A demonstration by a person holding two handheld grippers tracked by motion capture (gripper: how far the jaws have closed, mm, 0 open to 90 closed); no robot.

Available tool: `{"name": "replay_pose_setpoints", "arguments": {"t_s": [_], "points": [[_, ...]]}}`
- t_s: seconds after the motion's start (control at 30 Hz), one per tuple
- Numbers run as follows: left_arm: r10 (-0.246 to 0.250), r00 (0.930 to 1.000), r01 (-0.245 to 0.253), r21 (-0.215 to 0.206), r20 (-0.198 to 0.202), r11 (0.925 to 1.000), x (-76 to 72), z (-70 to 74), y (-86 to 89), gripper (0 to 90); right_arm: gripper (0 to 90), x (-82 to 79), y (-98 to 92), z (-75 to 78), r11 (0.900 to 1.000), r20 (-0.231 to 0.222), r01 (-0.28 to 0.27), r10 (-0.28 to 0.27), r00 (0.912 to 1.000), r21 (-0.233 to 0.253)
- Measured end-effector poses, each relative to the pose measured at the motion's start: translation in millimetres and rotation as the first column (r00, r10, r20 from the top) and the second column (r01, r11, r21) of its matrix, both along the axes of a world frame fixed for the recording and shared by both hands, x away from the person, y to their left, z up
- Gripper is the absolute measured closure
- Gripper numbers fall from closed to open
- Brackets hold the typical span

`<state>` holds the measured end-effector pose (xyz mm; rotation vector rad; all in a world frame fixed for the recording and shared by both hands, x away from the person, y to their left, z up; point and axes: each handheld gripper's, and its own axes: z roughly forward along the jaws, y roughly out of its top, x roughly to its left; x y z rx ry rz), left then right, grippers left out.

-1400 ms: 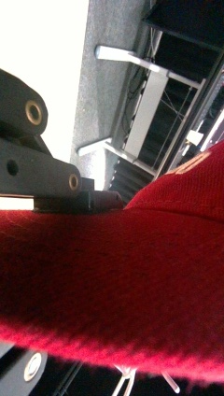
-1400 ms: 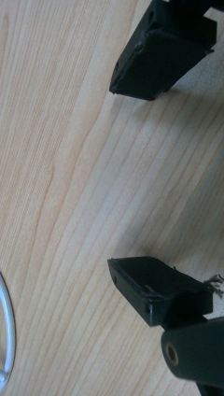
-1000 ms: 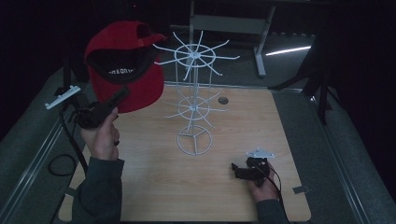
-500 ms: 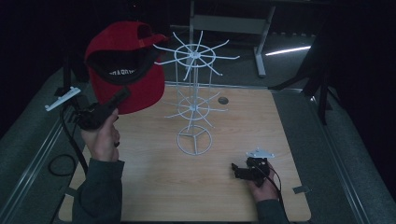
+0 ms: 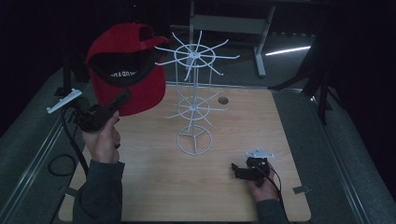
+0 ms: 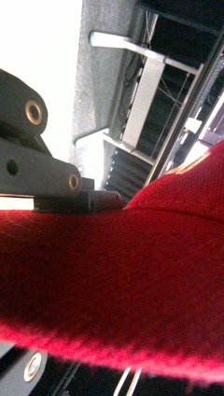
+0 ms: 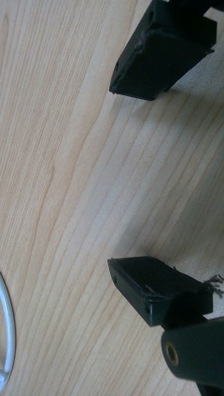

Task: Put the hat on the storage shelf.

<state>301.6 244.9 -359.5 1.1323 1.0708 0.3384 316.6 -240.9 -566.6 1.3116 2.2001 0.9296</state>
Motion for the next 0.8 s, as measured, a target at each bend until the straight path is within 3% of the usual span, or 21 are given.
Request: {"name": "replay_pose_setpoints", "arguments": {"t_s": [0.43,0.8], "points": [[-0.031,0.9992,0.032,0.028,-0.023,0.9991,2.2,-13.1,-7.0,83.3,13.4,0.0,0.0,-0.1,1.0,0.001,0.0,0.0,1.0,-0.001],[-0.042,0.9956,0.05,0.098,-0.083,0.9939,7.5,-35.8,-18.3,83.1,13.4,0.0,0.0,-0.1,1.0,0.001,0.0,0.0,1.0,0.0]]}}
